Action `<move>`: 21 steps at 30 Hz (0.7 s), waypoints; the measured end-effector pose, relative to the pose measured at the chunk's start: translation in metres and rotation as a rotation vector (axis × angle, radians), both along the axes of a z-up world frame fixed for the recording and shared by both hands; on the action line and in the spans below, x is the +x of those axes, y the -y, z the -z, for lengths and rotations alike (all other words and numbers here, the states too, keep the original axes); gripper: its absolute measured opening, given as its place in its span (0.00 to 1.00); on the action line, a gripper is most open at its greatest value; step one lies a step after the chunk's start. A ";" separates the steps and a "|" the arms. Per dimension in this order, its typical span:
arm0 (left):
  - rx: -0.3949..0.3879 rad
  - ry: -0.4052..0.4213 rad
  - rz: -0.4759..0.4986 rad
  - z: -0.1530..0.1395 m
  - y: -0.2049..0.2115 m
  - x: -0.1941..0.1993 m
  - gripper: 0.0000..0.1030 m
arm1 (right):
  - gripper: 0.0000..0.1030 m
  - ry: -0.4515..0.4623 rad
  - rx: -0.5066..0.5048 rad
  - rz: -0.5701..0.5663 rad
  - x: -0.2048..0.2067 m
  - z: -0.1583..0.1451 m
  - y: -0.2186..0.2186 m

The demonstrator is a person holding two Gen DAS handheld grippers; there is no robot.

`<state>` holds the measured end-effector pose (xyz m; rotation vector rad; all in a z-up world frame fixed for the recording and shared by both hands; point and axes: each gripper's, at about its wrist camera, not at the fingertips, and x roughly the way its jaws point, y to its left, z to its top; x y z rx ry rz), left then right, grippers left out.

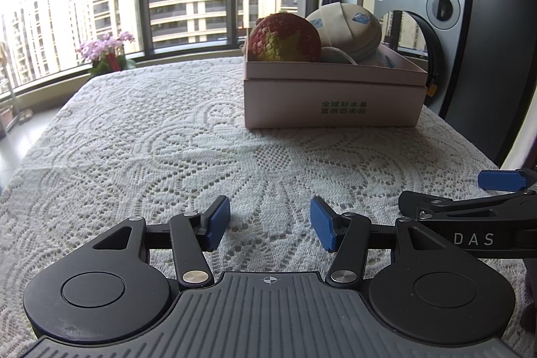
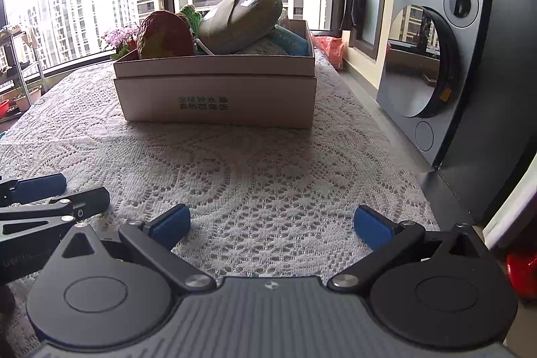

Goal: Organize soft objects

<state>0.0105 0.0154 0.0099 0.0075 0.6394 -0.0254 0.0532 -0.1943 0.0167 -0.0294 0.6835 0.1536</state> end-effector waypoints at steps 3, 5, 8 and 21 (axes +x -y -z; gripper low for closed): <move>-0.001 0.000 0.000 0.001 -0.002 0.000 0.56 | 1.00 0.000 0.000 0.000 0.000 0.000 0.000; -0.001 0.000 0.000 0.001 -0.002 0.000 0.56 | 1.00 0.000 0.000 0.000 0.000 0.000 0.000; -0.001 0.000 0.000 0.001 -0.002 0.000 0.56 | 1.00 0.000 0.000 0.000 0.000 0.000 0.000; -0.001 0.000 0.000 0.000 -0.001 0.000 0.56 | 1.00 0.000 0.000 0.000 0.000 0.000 0.000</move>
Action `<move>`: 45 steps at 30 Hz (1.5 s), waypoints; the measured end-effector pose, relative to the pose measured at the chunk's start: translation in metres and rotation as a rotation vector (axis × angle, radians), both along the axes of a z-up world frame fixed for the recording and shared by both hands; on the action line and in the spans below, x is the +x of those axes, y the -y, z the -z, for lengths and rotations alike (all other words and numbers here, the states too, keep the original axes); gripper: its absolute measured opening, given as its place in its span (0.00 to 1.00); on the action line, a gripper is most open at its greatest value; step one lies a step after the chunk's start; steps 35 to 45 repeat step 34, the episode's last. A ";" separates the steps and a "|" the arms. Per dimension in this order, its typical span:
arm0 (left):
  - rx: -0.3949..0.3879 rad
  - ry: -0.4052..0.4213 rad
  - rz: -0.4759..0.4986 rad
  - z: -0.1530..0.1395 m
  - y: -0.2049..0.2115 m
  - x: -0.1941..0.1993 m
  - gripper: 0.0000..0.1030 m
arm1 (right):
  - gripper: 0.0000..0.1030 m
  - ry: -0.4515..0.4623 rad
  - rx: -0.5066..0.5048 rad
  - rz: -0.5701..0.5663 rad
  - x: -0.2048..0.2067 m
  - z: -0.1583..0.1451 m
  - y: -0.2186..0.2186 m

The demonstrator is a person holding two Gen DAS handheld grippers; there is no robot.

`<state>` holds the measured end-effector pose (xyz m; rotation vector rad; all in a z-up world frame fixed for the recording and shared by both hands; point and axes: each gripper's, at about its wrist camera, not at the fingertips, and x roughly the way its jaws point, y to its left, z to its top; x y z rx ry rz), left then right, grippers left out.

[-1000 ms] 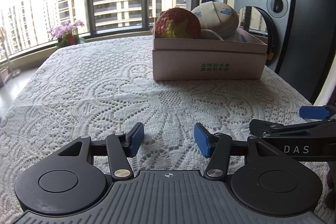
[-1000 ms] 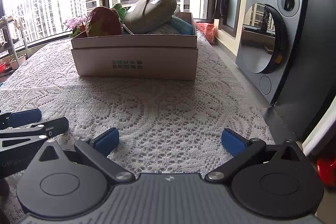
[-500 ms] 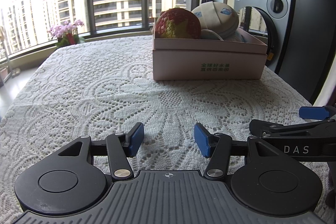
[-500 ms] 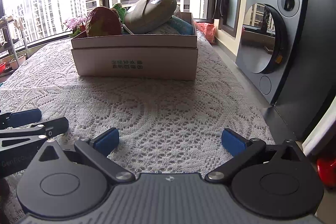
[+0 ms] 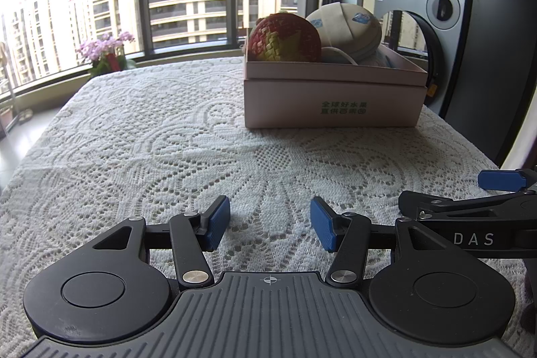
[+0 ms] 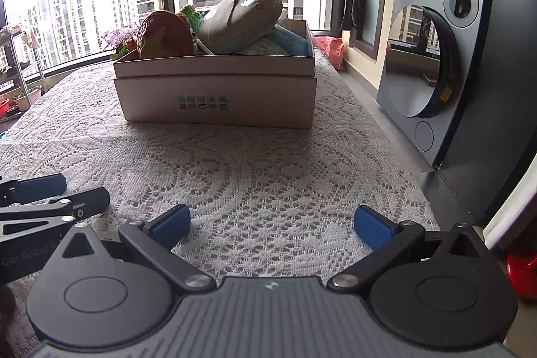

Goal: Organize soft objects

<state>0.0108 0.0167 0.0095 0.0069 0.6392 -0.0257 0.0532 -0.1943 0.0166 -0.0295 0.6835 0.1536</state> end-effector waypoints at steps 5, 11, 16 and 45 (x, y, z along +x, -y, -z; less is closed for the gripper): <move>0.000 0.000 0.000 0.000 0.000 0.000 0.56 | 1.00 0.000 0.000 0.000 0.000 0.000 0.000; 0.001 0.000 0.000 0.000 0.000 0.000 0.56 | 1.00 0.000 0.000 0.000 0.000 0.000 0.000; 0.000 0.000 0.000 0.000 0.000 0.000 0.56 | 1.00 0.000 0.000 0.000 0.000 0.000 0.000; 0.005 0.001 0.003 0.001 -0.003 -0.001 0.56 | 1.00 0.000 0.000 0.000 0.000 0.000 0.000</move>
